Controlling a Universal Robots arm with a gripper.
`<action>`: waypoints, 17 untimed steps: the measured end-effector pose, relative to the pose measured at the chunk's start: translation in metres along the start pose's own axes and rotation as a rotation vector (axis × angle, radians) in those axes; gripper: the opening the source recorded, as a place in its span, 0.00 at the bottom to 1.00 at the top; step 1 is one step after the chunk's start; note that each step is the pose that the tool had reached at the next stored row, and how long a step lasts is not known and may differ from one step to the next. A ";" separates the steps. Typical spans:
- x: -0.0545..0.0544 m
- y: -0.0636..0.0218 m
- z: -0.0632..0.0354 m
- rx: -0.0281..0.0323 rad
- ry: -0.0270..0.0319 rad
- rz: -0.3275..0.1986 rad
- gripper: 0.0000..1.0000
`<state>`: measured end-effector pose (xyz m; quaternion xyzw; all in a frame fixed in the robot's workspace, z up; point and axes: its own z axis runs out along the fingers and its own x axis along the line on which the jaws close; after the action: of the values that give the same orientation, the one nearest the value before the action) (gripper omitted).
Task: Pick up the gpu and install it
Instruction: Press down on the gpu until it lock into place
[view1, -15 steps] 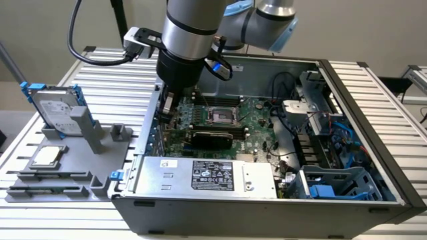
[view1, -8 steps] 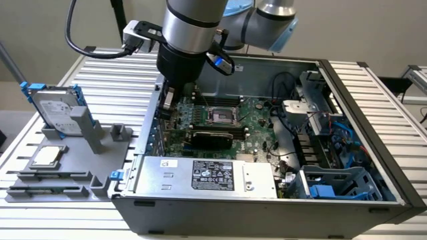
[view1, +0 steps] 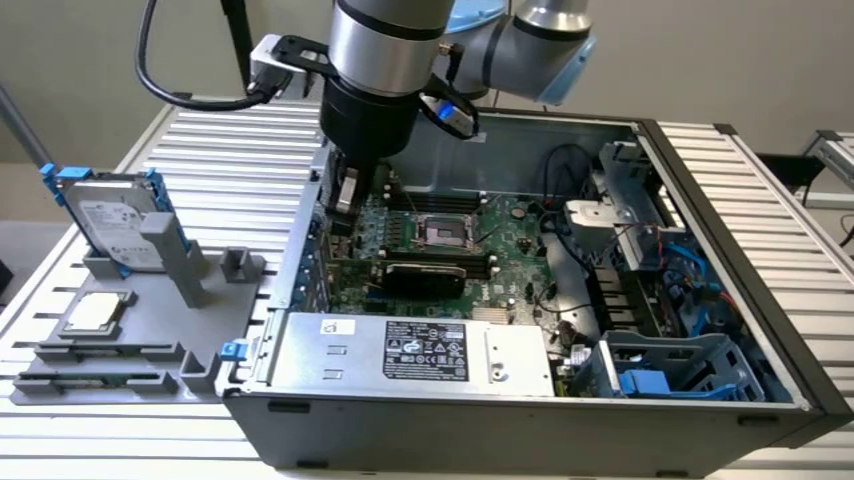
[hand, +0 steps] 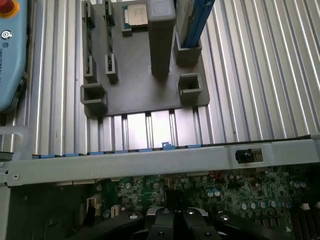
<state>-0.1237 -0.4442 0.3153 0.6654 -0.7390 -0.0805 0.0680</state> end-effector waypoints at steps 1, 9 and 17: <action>0.000 -0.0004 0.0000 0.0138 -0.0014 0.000 0.11; 0.001 -0.0068 -0.0015 0.1220 -0.0122 -0.004 0.11; 0.001 -0.0199 -0.0049 0.1847 -0.0185 -0.007 0.11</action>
<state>-0.1034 -0.4473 0.3159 0.6705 -0.7416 -0.0184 -0.0008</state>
